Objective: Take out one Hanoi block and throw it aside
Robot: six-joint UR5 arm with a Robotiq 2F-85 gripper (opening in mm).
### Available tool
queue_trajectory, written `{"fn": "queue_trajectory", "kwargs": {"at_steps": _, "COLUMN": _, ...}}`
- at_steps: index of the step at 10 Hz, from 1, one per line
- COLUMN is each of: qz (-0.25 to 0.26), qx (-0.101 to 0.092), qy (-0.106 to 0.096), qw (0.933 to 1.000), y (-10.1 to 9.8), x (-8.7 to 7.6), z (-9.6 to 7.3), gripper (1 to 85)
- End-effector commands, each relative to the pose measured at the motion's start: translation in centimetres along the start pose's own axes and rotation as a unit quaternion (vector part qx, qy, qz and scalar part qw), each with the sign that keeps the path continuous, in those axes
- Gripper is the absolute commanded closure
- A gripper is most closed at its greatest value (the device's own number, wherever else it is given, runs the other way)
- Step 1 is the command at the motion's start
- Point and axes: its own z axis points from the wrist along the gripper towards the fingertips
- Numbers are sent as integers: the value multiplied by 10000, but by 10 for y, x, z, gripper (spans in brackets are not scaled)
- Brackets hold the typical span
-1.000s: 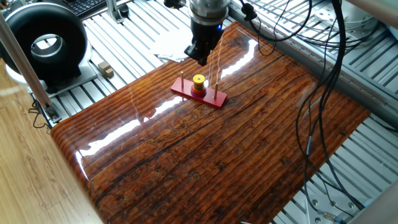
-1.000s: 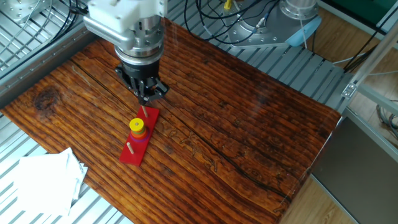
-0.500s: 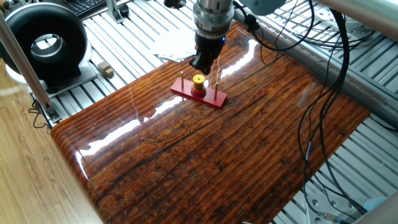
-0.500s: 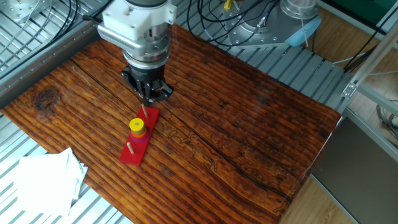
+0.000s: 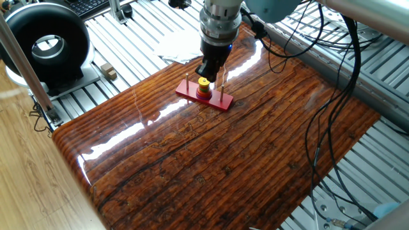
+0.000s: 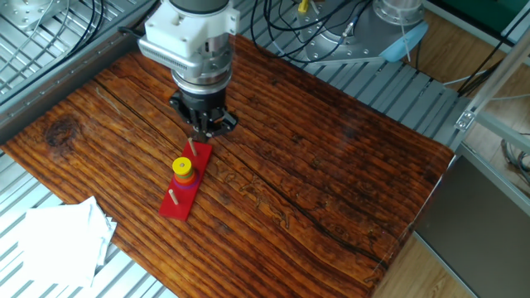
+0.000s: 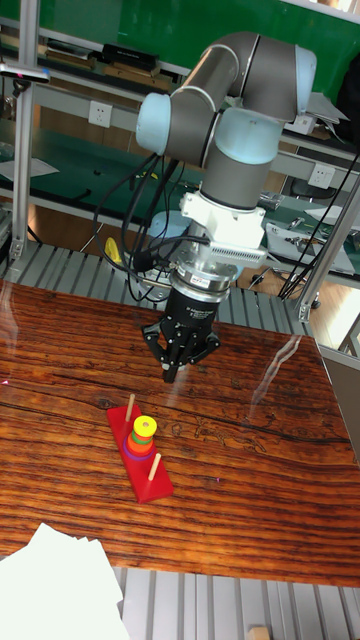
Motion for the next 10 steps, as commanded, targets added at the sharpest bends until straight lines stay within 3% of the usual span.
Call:
{"fn": "queue_trajectory", "kwargs": {"at_steps": 1, "qz": 122, "qx": 20, "qy": 271, "qw": 9996, "y": -1, "x": 15, "z": -1, "gripper": 847}}
{"fn": "queue_trajectory", "kwargs": {"at_steps": 2, "qz": 160, "qx": 182, "qy": 449, "qw": 9987, "y": -9, "x": 24, "z": -1, "gripper": 847}}
{"fn": "queue_trajectory", "kwargs": {"at_steps": 3, "qz": 250, "qx": 144, "qy": 595, "qw": 9978, "y": -7, "x": 32, "z": -2, "gripper": 847}}
{"fn": "queue_trajectory", "kwargs": {"at_steps": 4, "qz": 208, "qx": 54, "qy": 603, "qw": 9979, "y": -2, "x": 32, "z": -2, "gripper": 847}}
{"fn": "queue_trajectory", "kwargs": {"at_steps": 5, "qz": 326, "qx": -218, "qy": 506, "qw": 9979, "y": 12, "x": 27, "z": -2, "gripper": 847}}
{"fn": "queue_trajectory", "kwargs": {"at_steps": 6, "qz": 493, "qx": -223, "qy": 646, "qw": 9964, "y": 13, "x": 34, "z": -3, "gripper": 847}}
{"fn": "queue_trajectory", "kwargs": {"at_steps": 7, "qz": 541, "qx": 121, "qy": 853, "qw": 9948, "y": -4, "x": 45, "z": -4, "gripper": 847}}
{"fn": "queue_trajectory", "kwargs": {"at_steps": 8, "qz": 518, "qx": 71, "qy": 815, "qw": 9953, "y": -2, "x": 43, "z": -4, "gripper": 847}}
{"fn": "queue_trajectory", "kwargs": {"at_steps": 9, "qz": 413, "qx": -311, "qy": 530, "qw": 9973, "y": 17, "x": 27, "z": -2, "gripper": 847}}
{"fn": "queue_trajectory", "kwargs": {"at_steps": 10, "qz": 329, "qx": -493, "qy": 294, "qw": 9978, "y": 26, "x": 15, "z": -2, "gripper": 847}}
